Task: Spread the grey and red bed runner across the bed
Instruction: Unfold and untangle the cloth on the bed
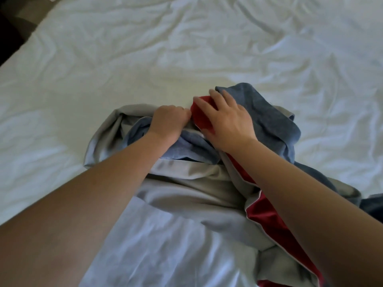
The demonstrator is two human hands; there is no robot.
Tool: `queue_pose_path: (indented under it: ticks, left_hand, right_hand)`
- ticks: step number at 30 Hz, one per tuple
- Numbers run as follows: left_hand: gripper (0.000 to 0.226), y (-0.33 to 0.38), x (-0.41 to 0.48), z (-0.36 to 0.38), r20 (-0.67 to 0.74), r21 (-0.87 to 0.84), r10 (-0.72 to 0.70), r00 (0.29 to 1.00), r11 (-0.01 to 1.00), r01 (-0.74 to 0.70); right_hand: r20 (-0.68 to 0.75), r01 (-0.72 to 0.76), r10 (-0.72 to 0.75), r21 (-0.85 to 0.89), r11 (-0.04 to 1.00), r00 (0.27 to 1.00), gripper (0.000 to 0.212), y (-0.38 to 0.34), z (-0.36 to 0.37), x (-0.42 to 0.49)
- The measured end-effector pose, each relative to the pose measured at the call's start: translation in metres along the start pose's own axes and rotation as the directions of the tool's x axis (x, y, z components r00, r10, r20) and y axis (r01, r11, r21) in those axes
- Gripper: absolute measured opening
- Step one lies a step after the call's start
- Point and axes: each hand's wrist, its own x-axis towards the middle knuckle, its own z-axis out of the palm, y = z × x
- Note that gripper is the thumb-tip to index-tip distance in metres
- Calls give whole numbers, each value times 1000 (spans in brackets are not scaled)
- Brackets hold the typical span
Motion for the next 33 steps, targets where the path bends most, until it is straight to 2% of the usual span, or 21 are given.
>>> queue_pose_path:
  ticks: [2,4,8,11,14,16,19,21,23,25,27,29,31,33]
  left_hand:
    - [11,-5,0,-3,-11,1,20,1000,1000,-20]
    - [17,-13,2,-10,-21,5,-12,1000,1000,12]
    - [23,-38,10,-32,-21,3,-143,990,990,143]
    - [10,-85,3,-36,-4,-25,-314,949,949,314]
    - [12,-143,-17,-29,9,44,-469,883,883,468]
    - [16,-165,-28,-24,47,71,-508,860,861,504]
    - [15,-166,-31,-18,25,44,-469,883,883,467]
    - [12,-155,-26,-16,-27,-20,-436,900,900,435]
    - [13,-141,-20,-15,-98,-94,-394,914,918,386]
    - [13,-126,-16,-16,-163,-125,-313,935,947,295]
    - [13,-111,-16,-17,-195,-109,-208,958,976,190]
    - [10,-103,-21,-15,-212,-95,-162,964,985,145]
    - [12,-106,-28,-10,-229,-113,-198,953,978,176]
    - [15,-119,-36,-2,-228,-151,-277,934,957,247]
  right_hand:
    - [63,-6,7,-16,1000,998,44,2,1,13]
    - [23,-12,12,26,1000,1000,32,12,-6,22]
    - [-17,-34,34,-12,999,999,28,48,-20,21]
    - [-50,-191,189,-26,981,981,33,94,-29,2]
    - [-48,-370,368,-62,927,929,33,138,-35,-27]
    - [-4,-498,499,-82,863,866,31,152,-38,-41]
    - [16,-598,601,-78,798,799,29,154,-37,-43]
    - [-89,-600,594,-86,795,800,30,143,-31,-37]
    - [-182,-566,547,-72,822,817,40,118,-30,-24]
    - [-171,-451,442,-20,892,881,52,84,-31,-7]
    - [-110,-286,287,23,958,952,46,41,-29,10]
    - [14,-201,201,157,967,979,38,-10,-20,25]
    - [168,-262,218,323,909,961,48,-59,-8,39]
    - [257,-345,252,442,828,933,61,-101,5,53]
